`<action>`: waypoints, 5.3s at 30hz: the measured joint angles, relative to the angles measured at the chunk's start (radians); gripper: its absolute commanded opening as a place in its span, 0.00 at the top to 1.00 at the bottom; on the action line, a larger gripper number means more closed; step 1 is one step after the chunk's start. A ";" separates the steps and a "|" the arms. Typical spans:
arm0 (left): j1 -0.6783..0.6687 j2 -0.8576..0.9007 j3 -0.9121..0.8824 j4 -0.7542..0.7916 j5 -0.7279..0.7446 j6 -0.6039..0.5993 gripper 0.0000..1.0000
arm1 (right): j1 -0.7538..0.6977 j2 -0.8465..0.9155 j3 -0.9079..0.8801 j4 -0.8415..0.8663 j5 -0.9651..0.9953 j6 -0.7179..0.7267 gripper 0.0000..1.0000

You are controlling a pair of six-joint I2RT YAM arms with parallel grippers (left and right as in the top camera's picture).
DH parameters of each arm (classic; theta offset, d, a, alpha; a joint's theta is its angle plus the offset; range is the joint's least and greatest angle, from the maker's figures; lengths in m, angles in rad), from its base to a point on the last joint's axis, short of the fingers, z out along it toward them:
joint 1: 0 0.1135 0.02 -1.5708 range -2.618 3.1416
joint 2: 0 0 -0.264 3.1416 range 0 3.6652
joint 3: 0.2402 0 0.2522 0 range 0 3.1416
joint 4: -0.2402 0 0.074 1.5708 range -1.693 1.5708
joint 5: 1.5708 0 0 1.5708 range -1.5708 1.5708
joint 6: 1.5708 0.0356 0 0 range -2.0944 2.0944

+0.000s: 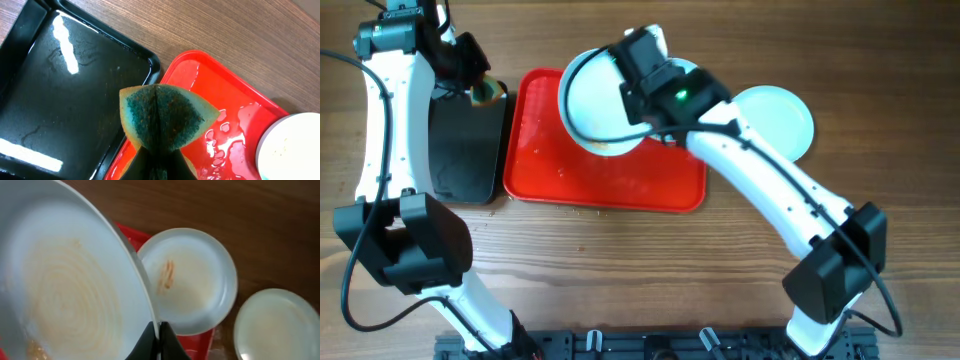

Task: Clean dirty plates on tray and stack at the side
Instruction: 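Lift the second plate with the right gripper and raise sponge left, then set the plate with the right gripper onto the plate stack, then move the right gripper to the last plate and grip its rim, then lower the sponge with the left gripper onto the third plate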

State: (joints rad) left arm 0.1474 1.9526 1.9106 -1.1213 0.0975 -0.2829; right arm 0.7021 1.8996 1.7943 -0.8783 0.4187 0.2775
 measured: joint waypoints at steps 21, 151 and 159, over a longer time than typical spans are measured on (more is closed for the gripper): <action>0.000 0.000 0.000 -0.009 0.000 0.000 0.92 | 0.184 -0.018 0.000 -0.026 0.463 -0.040 0.96; -0.060 0.037 -0.054 0.053 0.000 0.000 0.96 | -0.286 0.473 0.235 0.006 -0.592 0.272 0.43; -0.195 0.103 -0.100 0.125 0.001 0.000 0.96 | -0.268 0.474 0.129 0.050 -0.602 0.362 0.80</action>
State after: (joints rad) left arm -0.0479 2.0552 1.8111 -0.9962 0.0982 -0.2829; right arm 0.4339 2.3734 1.9228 -0.8284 -0.1833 0.6399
